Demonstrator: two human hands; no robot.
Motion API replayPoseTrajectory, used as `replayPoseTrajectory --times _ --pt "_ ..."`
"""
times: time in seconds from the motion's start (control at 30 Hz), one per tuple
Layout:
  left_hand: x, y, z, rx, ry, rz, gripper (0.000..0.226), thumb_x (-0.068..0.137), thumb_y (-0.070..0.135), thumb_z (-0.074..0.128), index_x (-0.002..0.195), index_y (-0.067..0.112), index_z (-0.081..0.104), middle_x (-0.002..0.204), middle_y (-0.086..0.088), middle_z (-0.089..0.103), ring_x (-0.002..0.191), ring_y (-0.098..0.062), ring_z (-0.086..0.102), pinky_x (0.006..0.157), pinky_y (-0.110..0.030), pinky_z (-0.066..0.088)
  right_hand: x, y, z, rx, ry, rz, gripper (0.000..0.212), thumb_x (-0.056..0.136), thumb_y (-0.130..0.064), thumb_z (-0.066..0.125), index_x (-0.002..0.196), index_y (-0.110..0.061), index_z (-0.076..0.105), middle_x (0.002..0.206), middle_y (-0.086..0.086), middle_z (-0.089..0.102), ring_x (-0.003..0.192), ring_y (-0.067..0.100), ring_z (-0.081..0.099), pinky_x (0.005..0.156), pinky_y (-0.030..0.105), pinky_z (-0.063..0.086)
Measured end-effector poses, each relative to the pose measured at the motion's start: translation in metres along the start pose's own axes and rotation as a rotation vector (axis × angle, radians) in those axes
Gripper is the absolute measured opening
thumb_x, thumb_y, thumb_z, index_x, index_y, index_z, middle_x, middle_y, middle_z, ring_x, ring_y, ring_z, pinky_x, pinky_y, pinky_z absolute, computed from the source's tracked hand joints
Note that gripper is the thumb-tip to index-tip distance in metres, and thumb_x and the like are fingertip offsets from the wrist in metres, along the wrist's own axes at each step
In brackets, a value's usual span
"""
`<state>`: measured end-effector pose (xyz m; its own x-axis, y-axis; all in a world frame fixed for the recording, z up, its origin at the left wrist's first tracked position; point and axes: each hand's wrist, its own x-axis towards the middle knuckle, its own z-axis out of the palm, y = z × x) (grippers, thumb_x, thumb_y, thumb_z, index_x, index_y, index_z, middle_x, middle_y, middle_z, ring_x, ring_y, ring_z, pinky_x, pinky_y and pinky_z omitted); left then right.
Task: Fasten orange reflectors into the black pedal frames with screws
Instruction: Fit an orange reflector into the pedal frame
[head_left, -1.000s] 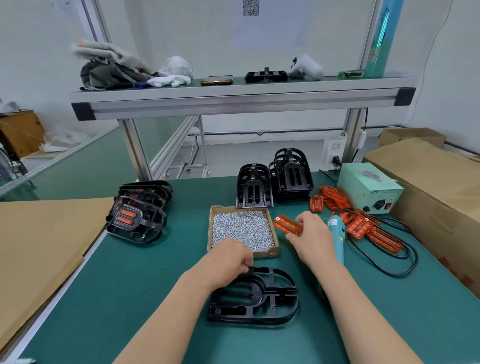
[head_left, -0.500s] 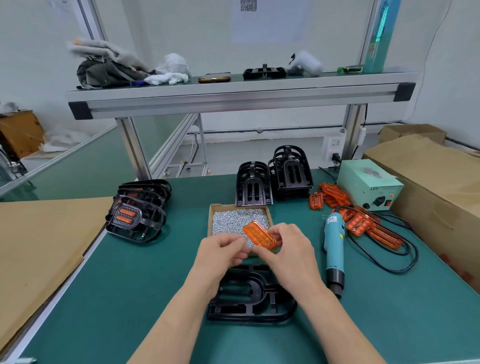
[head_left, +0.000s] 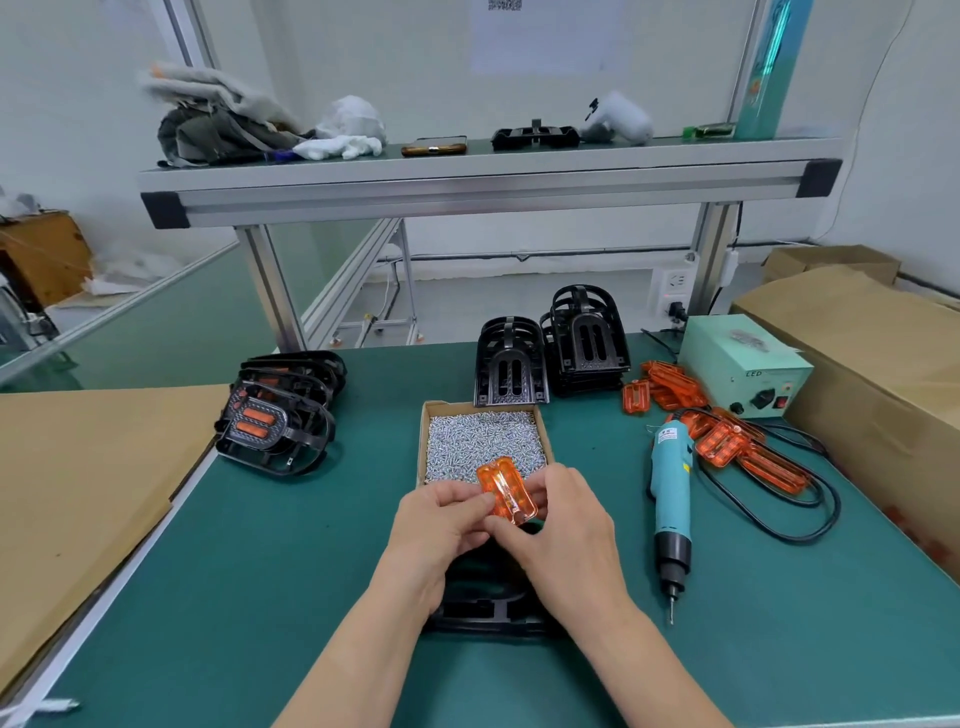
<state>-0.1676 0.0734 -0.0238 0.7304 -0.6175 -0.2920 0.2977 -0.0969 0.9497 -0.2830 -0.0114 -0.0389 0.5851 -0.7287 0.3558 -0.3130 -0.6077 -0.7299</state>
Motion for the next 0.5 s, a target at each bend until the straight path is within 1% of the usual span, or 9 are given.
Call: replayPoseTrajectory --times 0.13,0.27,0.5 --pt "-0.0022 -0.0018 -0.0028 0.012 0.005 0.011 0.011 0.084 0.004 0.073 0.094 0.002 0.069 0.073 -0.006 0.072 0.063 -0.011 0.066 0.057 -0.019 0.052 -0.0027 -0.0015 0.0025 0.005 -0.017 -0.003 0.042 0.076 -0.049 0.080 0.096 -0.026 0.051 0.094 -0.013 0.053 0.089 0.012 0.055 0.080 0.037 0.049" --pt "-0.0018 -0.0030 -0.0054 0.045 0.025 0.027 0.013 0.084 0.005 0.074 0.096 0.001 0.069 0.076 -0.008 0.072 0.065 -0.012 0.066 0.057 -0.019 0.052 -0.0038 -0.0017 0.0059 0.017 -0.021 0.003 0.044 0.075 -0.051 0.080 0.094 -0.028 0.048 0.093 -0.014 0.052 0.088 0.010 0.055 0.080 0.036 0.050" --pt "-0.0020 -0.0062 -0.0086 0.075 0.016 0.036 0.013 0.084 0.005 0.074 0.095 0.002 0.068 0.076 -0.008 0.073 0.065 -0.011 0.068 0.057 -0.019 0.052 -0.0061 0.0012 0.0061 0.010 -0.037 -0.002 0.044 0.076 -0.052 0.080 0.098 -0.027 0.051 0.095 -0.014 0.053 0.090 0.011 0.055 0.081 0.035 0.049"
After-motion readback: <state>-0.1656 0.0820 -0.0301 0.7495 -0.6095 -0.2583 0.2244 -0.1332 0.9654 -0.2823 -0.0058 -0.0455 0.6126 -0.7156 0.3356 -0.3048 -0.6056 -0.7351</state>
